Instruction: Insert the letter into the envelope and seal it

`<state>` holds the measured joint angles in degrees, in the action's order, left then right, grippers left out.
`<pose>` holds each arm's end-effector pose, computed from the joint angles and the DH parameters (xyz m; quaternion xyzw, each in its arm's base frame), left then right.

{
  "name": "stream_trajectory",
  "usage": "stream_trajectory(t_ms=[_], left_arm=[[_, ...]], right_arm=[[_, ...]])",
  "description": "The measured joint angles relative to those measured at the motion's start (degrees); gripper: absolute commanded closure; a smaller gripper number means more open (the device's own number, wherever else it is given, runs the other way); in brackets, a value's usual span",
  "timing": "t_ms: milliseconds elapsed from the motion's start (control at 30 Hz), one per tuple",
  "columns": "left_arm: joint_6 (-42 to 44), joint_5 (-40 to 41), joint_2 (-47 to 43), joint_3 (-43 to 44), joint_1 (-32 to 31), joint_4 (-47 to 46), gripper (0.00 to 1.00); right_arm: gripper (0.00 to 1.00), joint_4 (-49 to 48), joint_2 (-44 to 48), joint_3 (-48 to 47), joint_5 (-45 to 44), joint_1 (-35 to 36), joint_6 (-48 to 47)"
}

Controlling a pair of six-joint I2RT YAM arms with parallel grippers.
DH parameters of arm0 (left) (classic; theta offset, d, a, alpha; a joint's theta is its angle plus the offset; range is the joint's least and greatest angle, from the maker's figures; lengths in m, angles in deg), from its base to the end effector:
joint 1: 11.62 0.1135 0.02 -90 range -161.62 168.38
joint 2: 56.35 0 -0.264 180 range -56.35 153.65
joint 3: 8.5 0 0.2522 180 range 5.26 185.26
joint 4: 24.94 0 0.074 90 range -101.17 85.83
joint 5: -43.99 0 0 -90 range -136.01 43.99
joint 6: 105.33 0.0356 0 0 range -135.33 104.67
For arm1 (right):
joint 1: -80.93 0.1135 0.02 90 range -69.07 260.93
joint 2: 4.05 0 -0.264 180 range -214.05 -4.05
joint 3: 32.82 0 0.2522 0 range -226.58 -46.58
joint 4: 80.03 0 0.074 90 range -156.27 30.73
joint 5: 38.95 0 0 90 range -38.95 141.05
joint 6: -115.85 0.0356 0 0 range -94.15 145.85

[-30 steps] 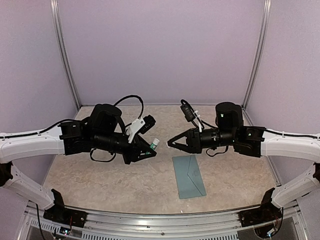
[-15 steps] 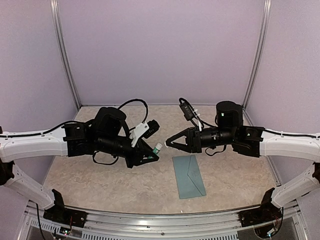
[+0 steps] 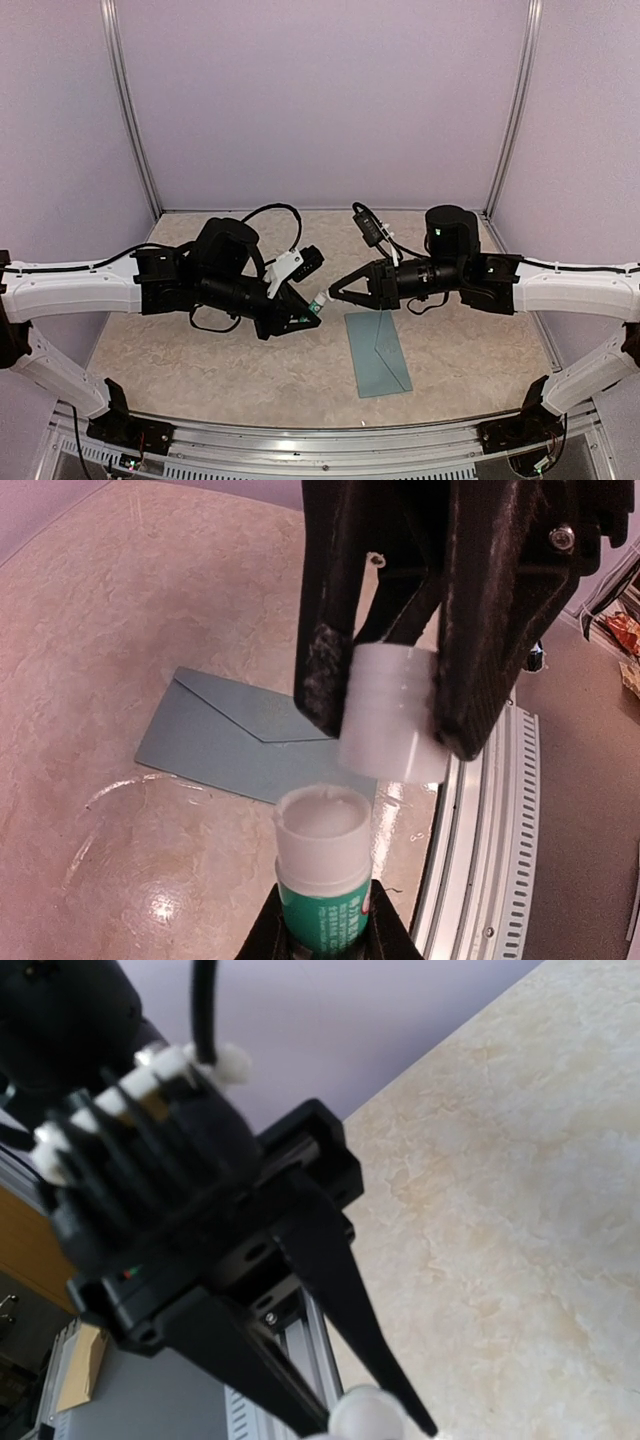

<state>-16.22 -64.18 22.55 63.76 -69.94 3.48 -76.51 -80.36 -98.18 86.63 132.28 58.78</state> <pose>0.1523 -0.2679 0.2815 0.4848 0.7334 -0.3468 0.3268 0.1742 0.2510 0.2964 -0.3052 0.7131 0.5704 0.2703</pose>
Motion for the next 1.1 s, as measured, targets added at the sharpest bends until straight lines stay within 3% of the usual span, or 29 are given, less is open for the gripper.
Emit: stream_trajectory(t_ms=[733, 1100], left_arm=[[0.02, -0.87, 0.74, 0.0, -0.61, 0.61, 0.94], [0.87, -0.35, 0.98, 0.0, -0.81, 1.92, 0.99]], right_arm=[[0.81, -0.5, -3.41, -0.37, 1.95, 0.02, 0.0], [0.82, 0.66, -6.64, -2.58, 4.72, 0.28, -1.01]])
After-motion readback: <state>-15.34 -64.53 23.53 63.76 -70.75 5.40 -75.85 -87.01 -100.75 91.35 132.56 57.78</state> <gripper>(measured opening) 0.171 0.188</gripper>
